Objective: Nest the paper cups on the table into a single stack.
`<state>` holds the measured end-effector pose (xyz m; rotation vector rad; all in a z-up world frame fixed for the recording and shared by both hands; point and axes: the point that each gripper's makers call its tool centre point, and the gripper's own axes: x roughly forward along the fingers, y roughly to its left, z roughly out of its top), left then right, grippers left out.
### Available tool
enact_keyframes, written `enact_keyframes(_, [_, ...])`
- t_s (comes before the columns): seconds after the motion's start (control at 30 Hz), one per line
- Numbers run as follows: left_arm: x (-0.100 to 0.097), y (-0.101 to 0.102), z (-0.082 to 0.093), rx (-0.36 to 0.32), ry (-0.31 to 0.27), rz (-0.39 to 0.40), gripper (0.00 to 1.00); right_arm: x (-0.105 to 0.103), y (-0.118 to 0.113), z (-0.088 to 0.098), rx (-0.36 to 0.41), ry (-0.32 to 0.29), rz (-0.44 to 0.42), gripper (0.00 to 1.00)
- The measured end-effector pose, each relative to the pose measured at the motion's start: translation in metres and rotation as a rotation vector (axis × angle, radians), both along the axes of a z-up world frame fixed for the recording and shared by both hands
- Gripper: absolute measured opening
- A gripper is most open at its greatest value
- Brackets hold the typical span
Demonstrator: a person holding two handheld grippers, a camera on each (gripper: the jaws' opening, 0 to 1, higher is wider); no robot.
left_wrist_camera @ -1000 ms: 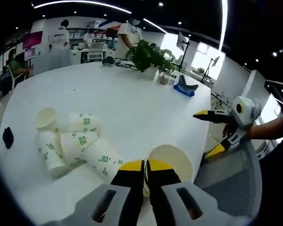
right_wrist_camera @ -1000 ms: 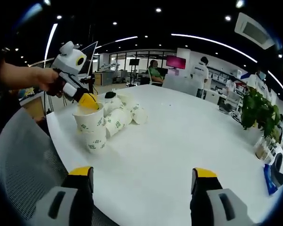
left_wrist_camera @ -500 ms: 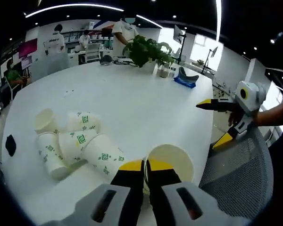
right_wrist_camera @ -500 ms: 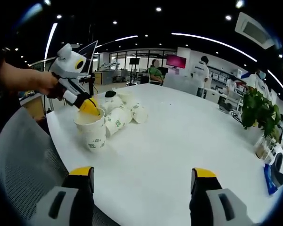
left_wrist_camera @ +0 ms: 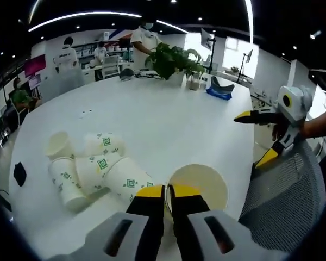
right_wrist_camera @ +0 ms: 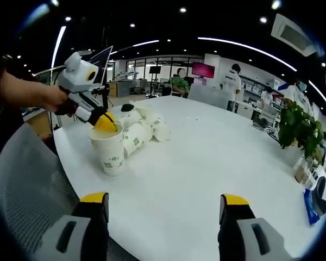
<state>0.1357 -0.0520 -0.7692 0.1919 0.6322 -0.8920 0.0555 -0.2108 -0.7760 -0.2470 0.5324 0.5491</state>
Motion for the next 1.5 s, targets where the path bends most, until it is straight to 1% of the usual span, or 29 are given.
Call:
enact_keyframes(0.27, [-0.002,-0.001,-0.001,-0.002,0.005,-0.003,0.02,0.000,0.000,-0.002,-0.004,0.006,0.004,0.84])
enact_keyframes(0.4, [-0.002,0.001,-0.007,0.019,0.016,-0.009,0.02,0.000,-0.001,-0.002,-0.005,0.006,0.004,0.84])
enact_keyframes(0.57, [-0.004,0.000,-0.006,0.017,0.016,-0.010,0.04,0.000,-0.001,-0.003,-0.006,0.008,0.005,0.84])
enact_keyframes(0.9, [0.004,0.001,0.001,-0.050,0.032,0.030,0.11,0.000,0.000,-0.002,-0.003,0.008,0.007,0.84])
enact_keyframes(0.97, [0.005,0.002,0.002,-0.053,0.035,0.036,0.12,0.000,-0.001,-0.003,-0.002,0.009,0.006,0.84])
enact_keyframes(1.13, [0.016,0.007,0.002,-0.059,0.033,0.070,0.18,0.000,-0.002,-0.003,0.000,0.007,0.003,0.84])
enact_keyframes(1.27, [0.021,0.007,0.004,-0.080,0.036,0.085,0.18,0.001,-0.003,-0.003,0.002,0.005,-0.002,0.84])
enact_keyframes(1.33, [0.020,0.006,0.007,-0.089,0.035,0.085,0.18,0.001,-0.003,-0.003,0.004,0.004,-0.004,0.84])
enact_keyframes(1.5, [0.017,0.002,0.011,-0.086,0.038,0.081,0.19,0.001,-0.003,-0.003,0.005,0.006,-0.004,0.84])
